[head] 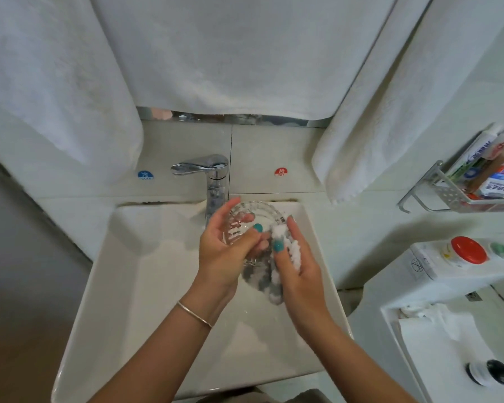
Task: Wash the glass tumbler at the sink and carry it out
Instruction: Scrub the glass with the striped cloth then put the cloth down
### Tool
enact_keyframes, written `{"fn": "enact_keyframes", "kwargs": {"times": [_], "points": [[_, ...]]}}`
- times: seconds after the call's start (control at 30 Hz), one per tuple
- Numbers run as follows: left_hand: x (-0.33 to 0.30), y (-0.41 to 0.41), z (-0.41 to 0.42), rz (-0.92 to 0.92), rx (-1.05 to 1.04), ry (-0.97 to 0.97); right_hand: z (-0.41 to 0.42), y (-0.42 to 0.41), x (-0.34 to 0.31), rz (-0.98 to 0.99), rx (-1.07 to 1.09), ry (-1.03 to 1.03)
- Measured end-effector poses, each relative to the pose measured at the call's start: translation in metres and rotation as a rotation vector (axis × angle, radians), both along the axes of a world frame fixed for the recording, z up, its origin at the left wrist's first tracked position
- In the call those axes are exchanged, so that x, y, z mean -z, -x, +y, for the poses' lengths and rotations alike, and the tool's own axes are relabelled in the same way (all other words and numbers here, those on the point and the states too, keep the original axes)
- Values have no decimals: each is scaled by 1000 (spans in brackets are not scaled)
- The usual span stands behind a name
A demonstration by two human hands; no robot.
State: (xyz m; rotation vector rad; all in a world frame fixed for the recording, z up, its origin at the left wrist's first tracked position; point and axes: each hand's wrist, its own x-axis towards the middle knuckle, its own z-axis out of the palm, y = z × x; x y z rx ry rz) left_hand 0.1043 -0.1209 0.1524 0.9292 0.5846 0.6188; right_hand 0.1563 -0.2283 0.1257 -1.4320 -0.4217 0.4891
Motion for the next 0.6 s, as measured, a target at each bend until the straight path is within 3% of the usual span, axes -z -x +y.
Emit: {"fn": "enact_keyframes", "kwargs": {"times": [0.17,0.3,0.47,0.6], "points": [[7,1,-18,-12,76,-73,12,-29,-16,-78,127,51],[8,-4,-8,-60,-77,33,7,6,-5,-307,69,150],[11,1,-21,-115,-44,78,14,-13,-7,-122,158,59],[9,2,-16,-181,-133,145,15,17,-7,-140,125,57]]}}
